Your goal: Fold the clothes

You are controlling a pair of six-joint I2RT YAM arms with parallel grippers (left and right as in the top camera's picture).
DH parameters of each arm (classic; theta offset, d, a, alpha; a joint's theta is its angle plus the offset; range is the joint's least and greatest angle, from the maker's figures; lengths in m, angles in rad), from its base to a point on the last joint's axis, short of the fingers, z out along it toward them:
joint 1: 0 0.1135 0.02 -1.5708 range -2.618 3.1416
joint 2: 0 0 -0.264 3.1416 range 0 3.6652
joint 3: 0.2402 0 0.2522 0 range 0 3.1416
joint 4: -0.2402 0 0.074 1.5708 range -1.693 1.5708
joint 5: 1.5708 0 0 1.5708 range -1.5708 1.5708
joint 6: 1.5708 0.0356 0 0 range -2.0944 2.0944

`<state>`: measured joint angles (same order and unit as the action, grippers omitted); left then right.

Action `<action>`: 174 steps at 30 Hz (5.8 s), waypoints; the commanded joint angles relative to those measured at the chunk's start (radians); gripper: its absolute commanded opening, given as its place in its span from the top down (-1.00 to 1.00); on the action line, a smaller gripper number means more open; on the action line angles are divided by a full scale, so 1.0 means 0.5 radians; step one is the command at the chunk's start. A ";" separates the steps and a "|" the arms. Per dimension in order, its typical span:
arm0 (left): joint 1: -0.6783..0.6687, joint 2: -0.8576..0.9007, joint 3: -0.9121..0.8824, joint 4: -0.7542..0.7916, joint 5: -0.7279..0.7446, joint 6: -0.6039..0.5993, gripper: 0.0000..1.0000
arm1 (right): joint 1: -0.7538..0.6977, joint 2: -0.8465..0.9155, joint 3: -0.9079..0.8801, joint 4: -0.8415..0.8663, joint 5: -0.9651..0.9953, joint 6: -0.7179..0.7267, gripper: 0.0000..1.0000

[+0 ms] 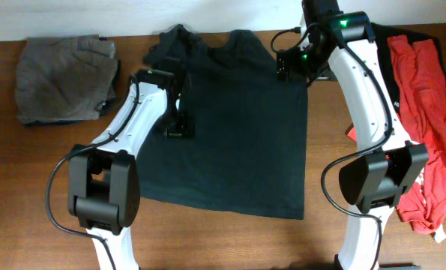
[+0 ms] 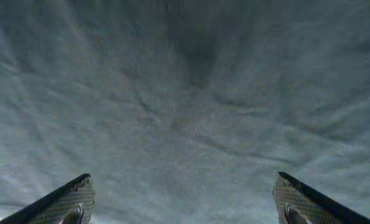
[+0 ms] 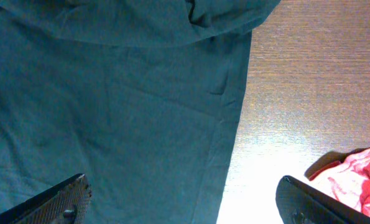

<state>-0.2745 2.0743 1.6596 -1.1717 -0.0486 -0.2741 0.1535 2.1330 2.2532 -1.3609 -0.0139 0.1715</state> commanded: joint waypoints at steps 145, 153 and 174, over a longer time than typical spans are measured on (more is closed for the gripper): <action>0.169 -0.929 -1.164 1.379 0.188 -0.047 -0.98 | -0.771 0.770 -0.063 0.015 -0.079 0.181 0.92; 0.169 -0.927 -1.164 1.322 0.188 -0.047 -0.98 | -0.908 0.555 -0.063 -0.186 -0.488 -0.104 0.92; 0.169 -0.823 -1.167 1.279 0.189 -0.047 -0.98 | -0.831 -0.091 -0.063 -0.278 -0.311 -0.142 -0.39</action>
<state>-0.1905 1.6287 1.0760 -0.5232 0.0380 -0.3134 -0.2619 2.0842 2.2211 -1.4937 -0.1848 0.1043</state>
